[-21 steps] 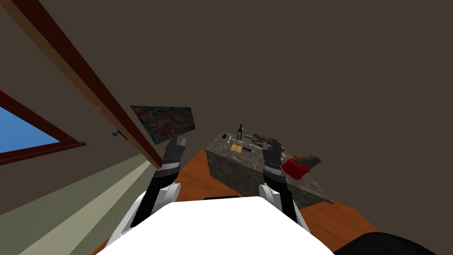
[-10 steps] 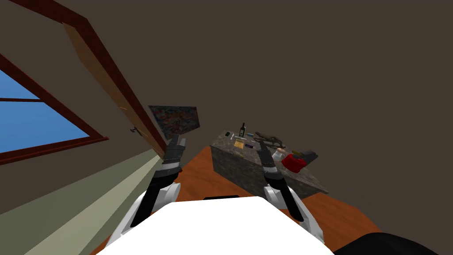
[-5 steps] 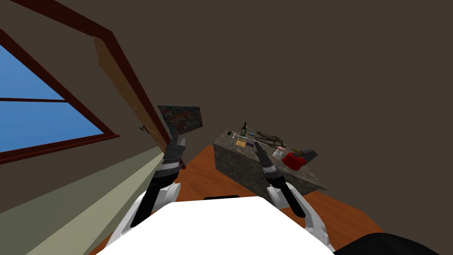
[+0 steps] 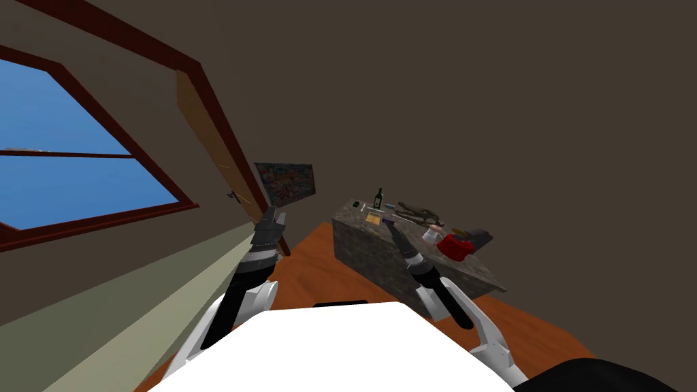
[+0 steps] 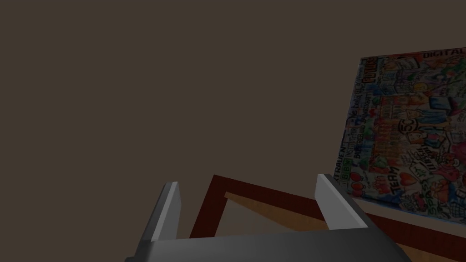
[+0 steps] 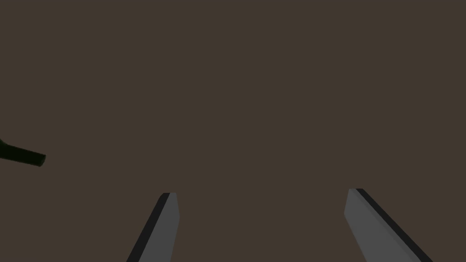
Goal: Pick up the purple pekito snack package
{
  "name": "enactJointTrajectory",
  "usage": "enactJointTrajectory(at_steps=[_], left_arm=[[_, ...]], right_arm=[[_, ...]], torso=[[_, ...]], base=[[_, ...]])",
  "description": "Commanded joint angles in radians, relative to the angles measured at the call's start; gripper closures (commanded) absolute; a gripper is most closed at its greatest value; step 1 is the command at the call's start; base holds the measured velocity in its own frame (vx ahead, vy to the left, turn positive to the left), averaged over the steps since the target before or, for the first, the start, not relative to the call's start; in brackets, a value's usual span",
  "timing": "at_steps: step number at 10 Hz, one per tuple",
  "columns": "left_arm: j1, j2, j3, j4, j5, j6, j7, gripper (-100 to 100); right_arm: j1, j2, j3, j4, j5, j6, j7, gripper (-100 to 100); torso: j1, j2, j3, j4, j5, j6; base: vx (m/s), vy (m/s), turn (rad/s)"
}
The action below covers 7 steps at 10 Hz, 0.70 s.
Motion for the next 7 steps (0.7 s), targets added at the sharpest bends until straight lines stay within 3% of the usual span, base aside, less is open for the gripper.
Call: enactJointTrajectory(at_steps=[1, 4, 6, 7], left_arm=[[0.0, 0.0, 0.0, 0.0, 0.0, 0.0, 0.0, 0], [0.0, 0.0, 0.0, 0.0, 0.0, 0.0, 0.0, 0], [0.0, 0.0, 0.0, 0.0, 0.0, 0.0, 0.0, 0], [0.0, 0.0, 0.0, 0.0, 0.0, 0.0, 0.0, 0]], right_arm=[[0.0, -0.029, 0.002, 0.0, 0.003, 0.003, 0.001, -100], [-0.008, -0.132, 0.026, 0.058, 0.036, -0.001, -0.001, -100], [-0.008, -0.175, 0.026, 0.058, 0.036, -0.001, -0.001, -100], [-0.011, -0.212, 0.04, 0.089, 0.053, -0.004, -0.002, -100]], torso=[[0.0, 0.0, 0.0, 0.0, 0.0, 0.0], [-0.001, -0.002, -0.001, 0.0, 0.0, 0.0], [0.0, -0.002, -0.001, 0.0, 0.0, 0.0], [-0.001, -0.002, -0.001, -0.001, 0.0, 0.0]], base=[[-0.026, 0.018, -0.01], [-0.042, 0.037, 0.107], [-0.03, 0.029, 0.018], [-0.029, 0.021, 0.153]])
